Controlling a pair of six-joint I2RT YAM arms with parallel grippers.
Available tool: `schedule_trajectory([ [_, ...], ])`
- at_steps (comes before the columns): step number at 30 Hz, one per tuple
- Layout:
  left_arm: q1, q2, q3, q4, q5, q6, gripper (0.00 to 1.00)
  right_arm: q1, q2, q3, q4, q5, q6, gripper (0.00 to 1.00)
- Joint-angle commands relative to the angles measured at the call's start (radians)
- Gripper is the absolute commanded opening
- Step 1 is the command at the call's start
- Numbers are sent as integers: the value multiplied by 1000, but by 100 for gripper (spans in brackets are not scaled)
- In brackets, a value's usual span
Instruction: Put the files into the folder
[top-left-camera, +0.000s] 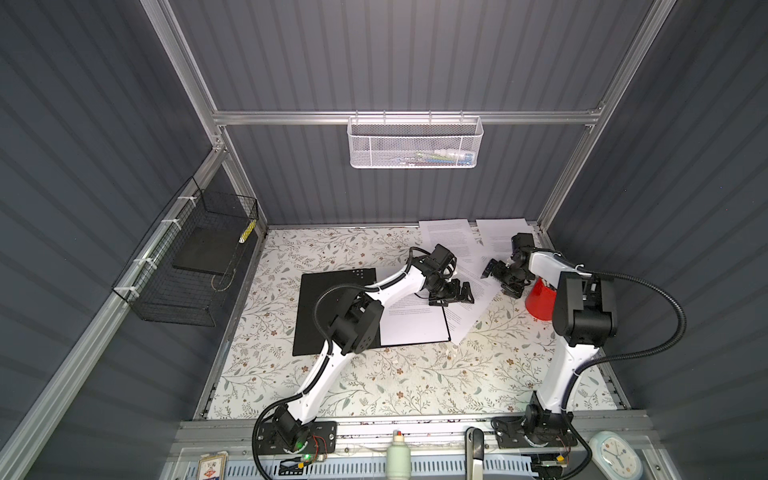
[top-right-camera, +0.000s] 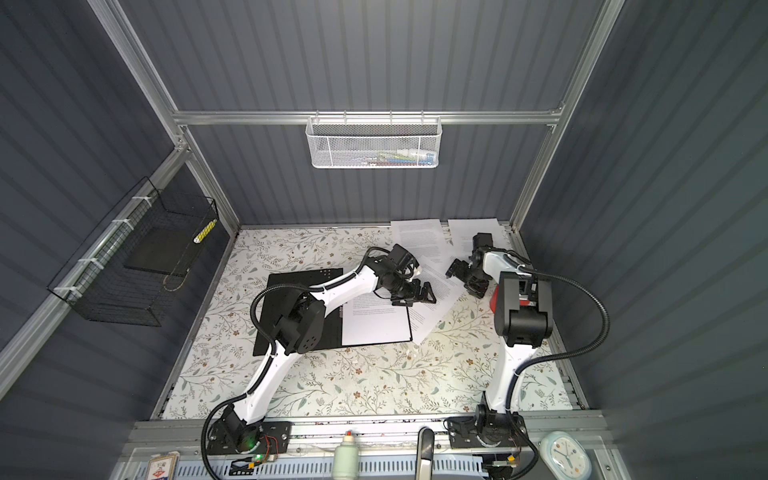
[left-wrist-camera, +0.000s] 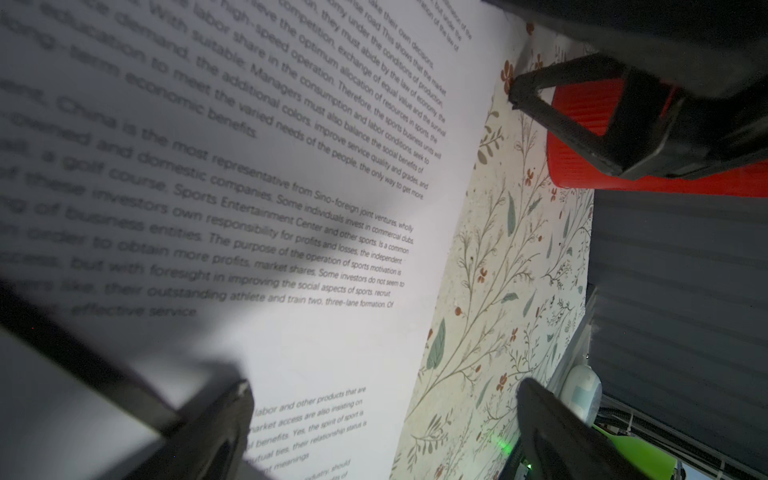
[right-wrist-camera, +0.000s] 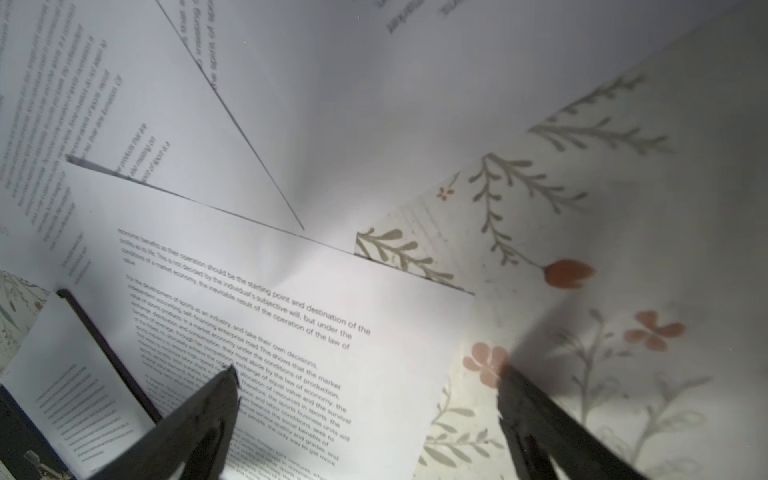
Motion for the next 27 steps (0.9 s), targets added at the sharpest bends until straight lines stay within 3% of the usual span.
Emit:
schedule_trajectory([
  [1, -8, 32, -18, -9, 23, -11, 99, -1, 39, 20, -22, -51, -9, 99],
  [7, -8, 45, -26, -40, 12, -8, 99, 0, 63, 39, -29, -94, -3, 99],
  [16, -9, 56, -38, -67, 17, 12, 100, 9, 32, -6, -1, -258, 15, 99],
  [24, -9, 76, -31, -72, 20, 23, 100, 24, -102, -204, 219, -467, 142, 99],
  [27, -8, 84, -32, -72, 23, 24, 100, 26, -170, -271, 280, -494, 186, 99],
])
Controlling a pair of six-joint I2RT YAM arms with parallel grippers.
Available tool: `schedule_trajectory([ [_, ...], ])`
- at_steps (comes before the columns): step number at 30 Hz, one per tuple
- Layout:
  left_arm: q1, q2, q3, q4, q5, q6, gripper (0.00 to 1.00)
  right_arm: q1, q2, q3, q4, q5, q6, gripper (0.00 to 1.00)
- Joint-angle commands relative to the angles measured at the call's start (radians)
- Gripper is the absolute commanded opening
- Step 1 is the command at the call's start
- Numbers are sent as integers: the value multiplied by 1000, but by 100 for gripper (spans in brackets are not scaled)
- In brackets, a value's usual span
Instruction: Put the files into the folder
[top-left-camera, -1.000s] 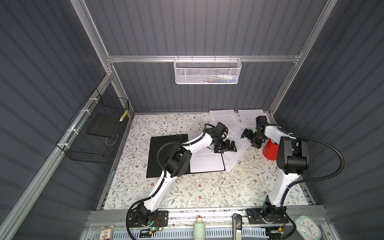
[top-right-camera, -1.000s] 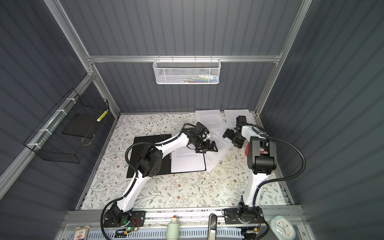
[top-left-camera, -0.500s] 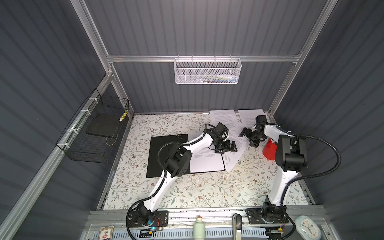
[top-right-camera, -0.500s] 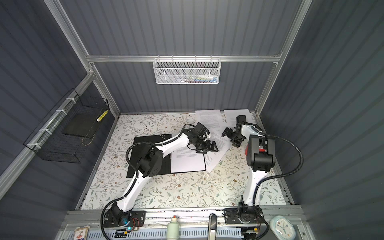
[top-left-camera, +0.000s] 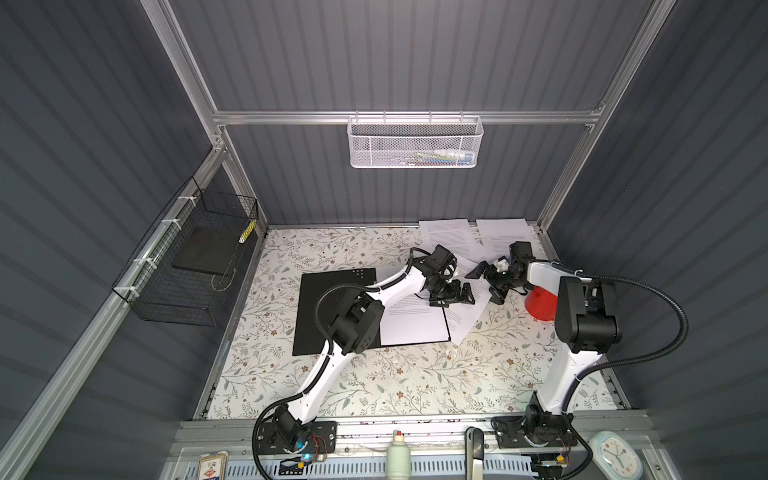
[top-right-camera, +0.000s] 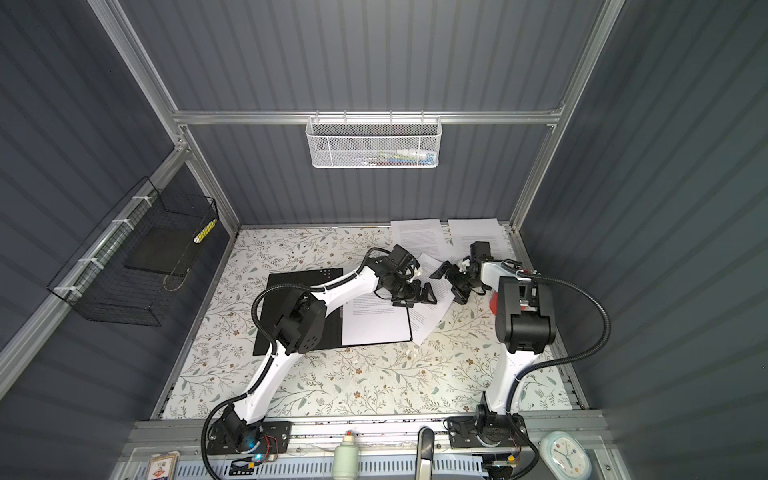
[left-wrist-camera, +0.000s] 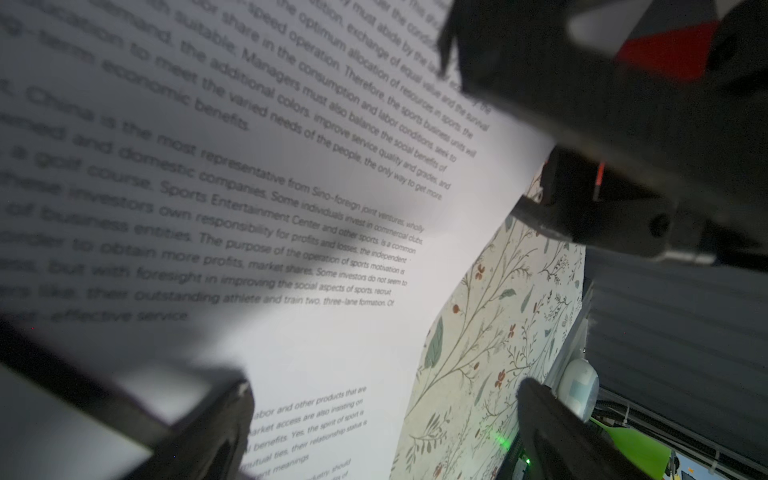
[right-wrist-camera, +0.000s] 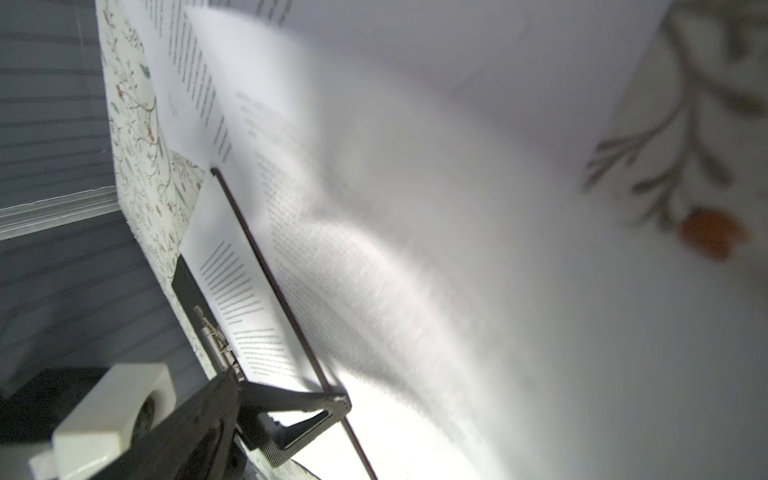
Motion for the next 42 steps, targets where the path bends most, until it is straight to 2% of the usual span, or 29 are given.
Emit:
schedule_trajectory([
  [1, -6, 73, -32, -76, 7, 18, 100, 5, -73, -54, 91, -82, 79, 99],
  [5, -3, 74, -36, -76, 14, 26, 100, 12, -123, -89, 105, -57, 87, 97],
  [14, 14, 42, -79, -32, 41, 7, 100, 52, -144, -163, 171, 49, 139, 75],
  [21, 23, 42, -81, -19, 56, 1, 100, 79, -181, -189, 160, 151, 147, 48],
  [25, 26, 39, -80, -13, 58, -3, 100, 90, -214, -222, 159, 185, 151, 47],
  [32, 32, 47, -85, -11, 68, 0, 100, 103, -247, -272, 178, 191, 157, 38],
  [35, 33, 42, -91, -3, 73, -1, 100, 106, -247, -281, 181, 188, 160, 26],
  [42, 37, 29, -78, 11, 83, -3, 100, 108, -267, -290, 181, 192, 155, 6],
])
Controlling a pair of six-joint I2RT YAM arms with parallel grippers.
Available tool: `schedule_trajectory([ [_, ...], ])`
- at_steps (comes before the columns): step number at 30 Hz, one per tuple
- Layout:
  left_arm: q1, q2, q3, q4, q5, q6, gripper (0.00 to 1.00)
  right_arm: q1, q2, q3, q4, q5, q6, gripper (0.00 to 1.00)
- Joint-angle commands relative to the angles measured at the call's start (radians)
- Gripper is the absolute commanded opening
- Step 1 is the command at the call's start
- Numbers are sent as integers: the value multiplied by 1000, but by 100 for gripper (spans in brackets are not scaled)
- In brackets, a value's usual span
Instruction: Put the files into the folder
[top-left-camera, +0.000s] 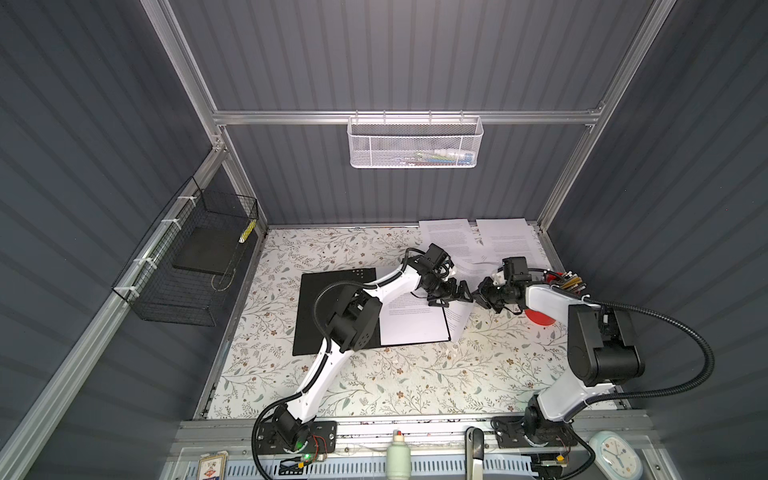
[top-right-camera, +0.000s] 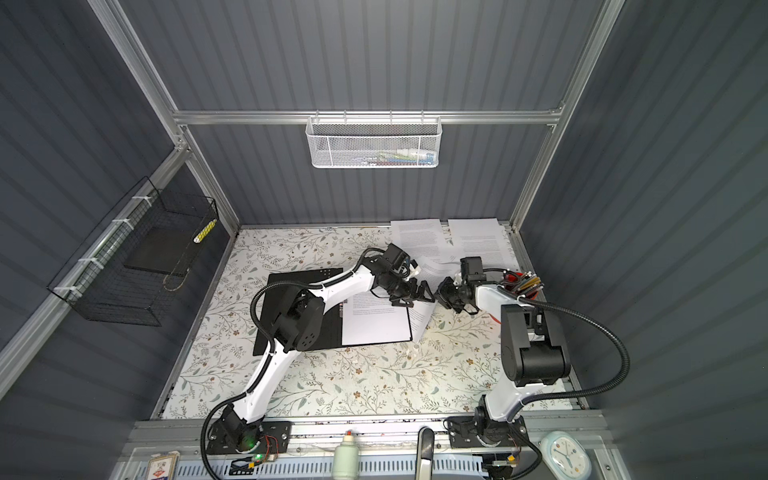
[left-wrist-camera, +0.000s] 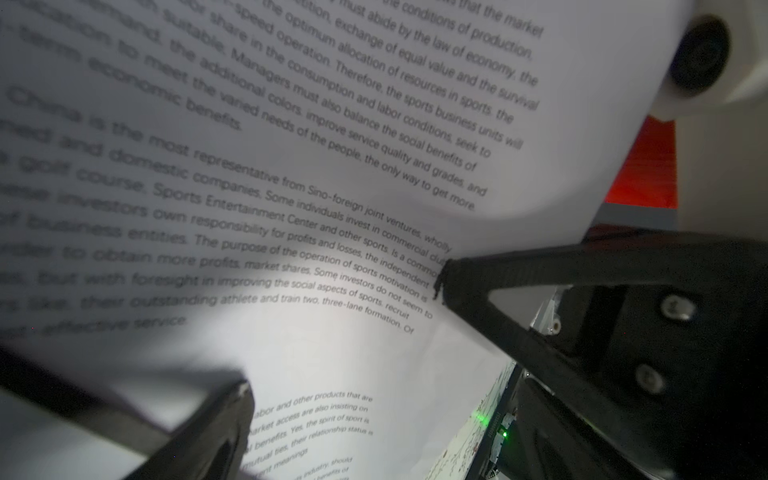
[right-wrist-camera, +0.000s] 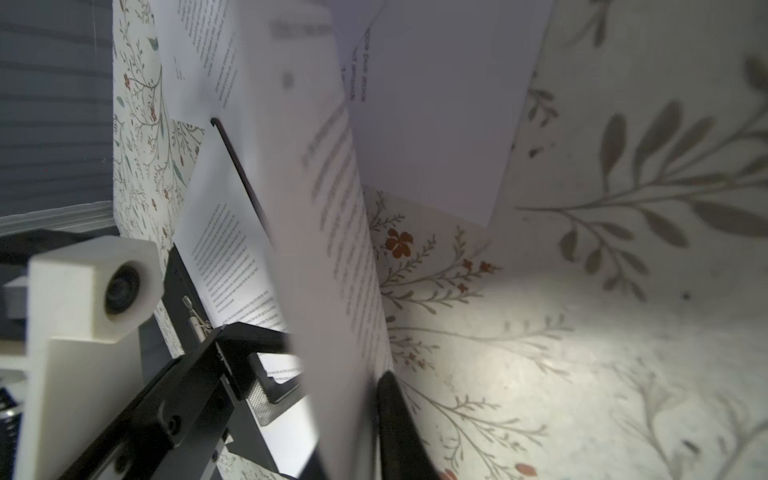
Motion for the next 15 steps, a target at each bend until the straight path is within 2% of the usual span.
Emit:
schedule_trajectory([
  [1, 4, 29, -29, -44, -18, 2, 100, 4, -34, -10, -14, 4, -2, 1],
  [9, 10, -36, 45, 41, 46, 74, 100, 6, -115, 79, -166, -2, -101, 0],
  [15, 10, -241, -76, 245, 41, 127, 100, 6, -207, 166, -322, 12, -197, 0],
])
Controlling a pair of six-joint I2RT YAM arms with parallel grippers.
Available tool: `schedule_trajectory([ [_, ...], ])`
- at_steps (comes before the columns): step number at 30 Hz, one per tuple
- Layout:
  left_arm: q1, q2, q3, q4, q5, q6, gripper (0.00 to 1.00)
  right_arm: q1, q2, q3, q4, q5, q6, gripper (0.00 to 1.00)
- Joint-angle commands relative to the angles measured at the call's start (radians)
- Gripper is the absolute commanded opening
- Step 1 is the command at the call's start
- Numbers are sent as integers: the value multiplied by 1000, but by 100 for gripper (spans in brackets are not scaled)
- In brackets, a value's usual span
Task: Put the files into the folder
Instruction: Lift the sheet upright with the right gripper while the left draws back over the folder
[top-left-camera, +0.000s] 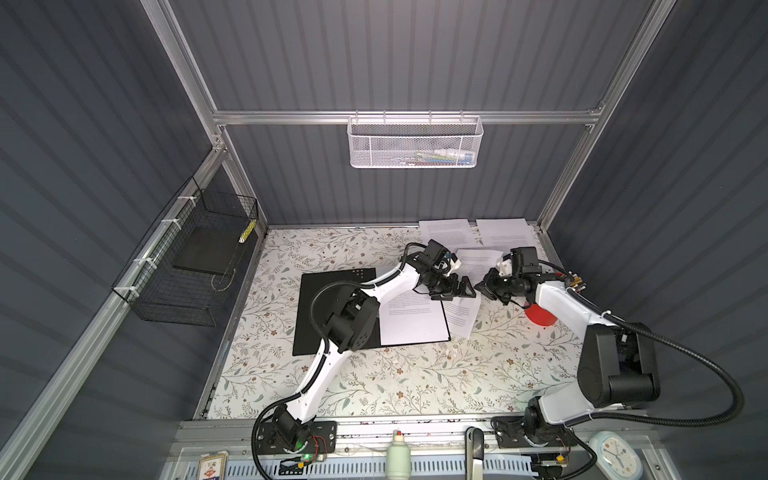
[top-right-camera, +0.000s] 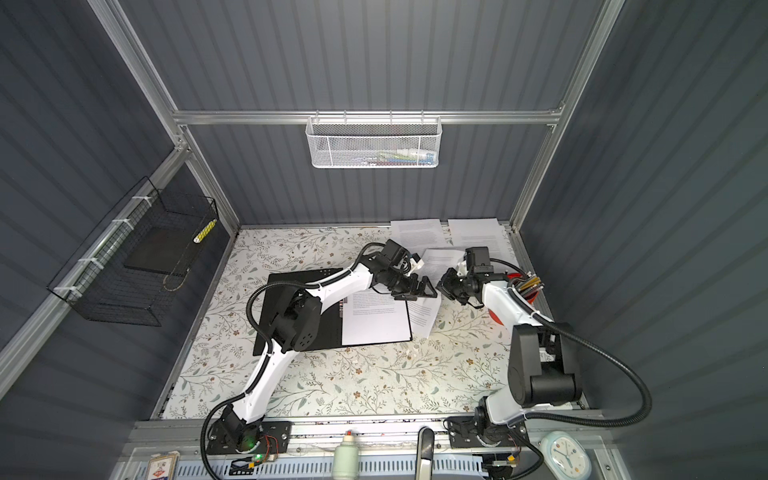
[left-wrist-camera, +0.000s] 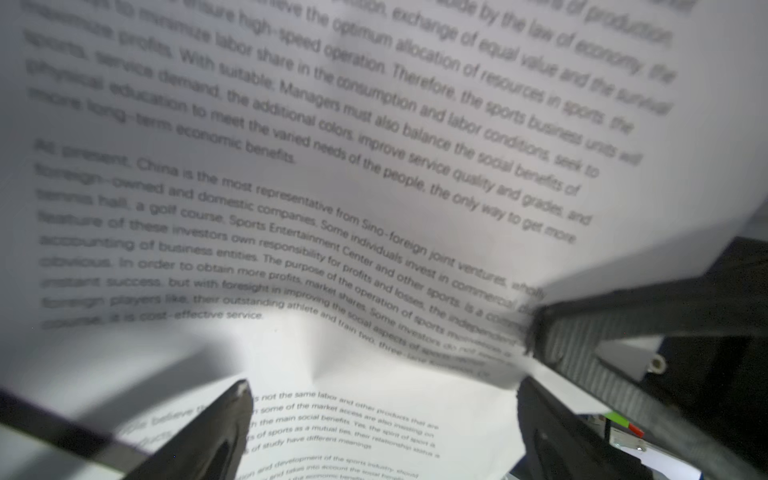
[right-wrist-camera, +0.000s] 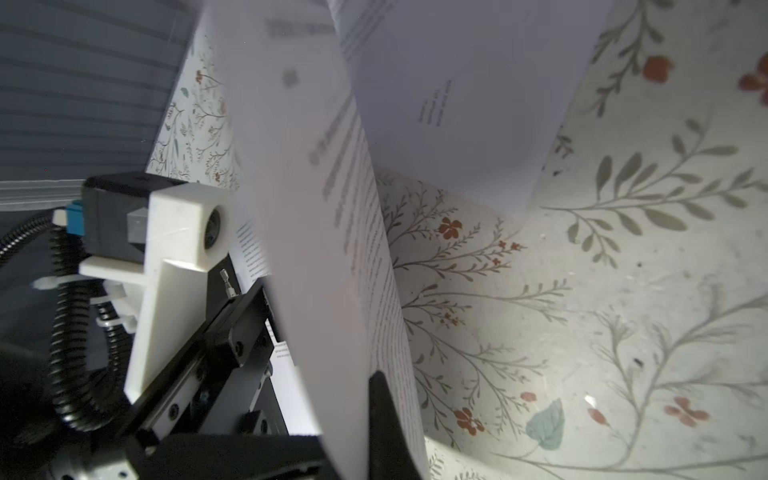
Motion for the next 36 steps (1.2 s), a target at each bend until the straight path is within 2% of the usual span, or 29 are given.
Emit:
schedule_trajectory([
  [1, 5, -191, -65, 168, 9, 69, 100, 5, -45, 61, -127, -7, -85, 0],
  [3, 6, -251, -98, 201, 1, 101, 100, 5, -57, 93, -164, -15, -104, 0],
  [8, 7, -446, -300, 380, -79, 164, 100, 4, -97, 158, -218, 10, -132, 0],
  [11, 8, -530, -364, 365, -175, 226, 100, 5, -96, 210, -257, 11, -156, 0],
  [16, 45, -637, -429, 185, -454, 283, 100, 5, -99, 296, -302, 20, -179, 0],
  [19, 62, -739, -538, 154, -727, 233, 100, 11, -85, 357, -327, 14, -190, 0],
  [21, 71, -790, -564, 87, -842, 260, 100, 26, -67, 403, -340, 9, -196, 0],
  [23, 74, -828, -576, -10, -1026, 214, 100, 66, -37, 464, -366, 17, -207, 0],
  [24, 91, -849, -589, -38, -1058, 202, 100, 95, -16, 494, -380, 19, -214, 0],
  [27, 134, -896, -651, -84, -982, 218, 100, 180, 46, 586, -401, 2, -215, 0],
  [29, 142, -904, -664, -128, -992, 210, 100, 226, 91, 638, -403, -43, -206, 0],
  [33, 162, -914, -696, -164, -918, 247, 100, 317, 163, 723, -382, -161, -188, 0],
  [36, 163, -929, -718, -166, -951, 234, 100, 347, 194, 754, -336, -275, -156, 0],
])
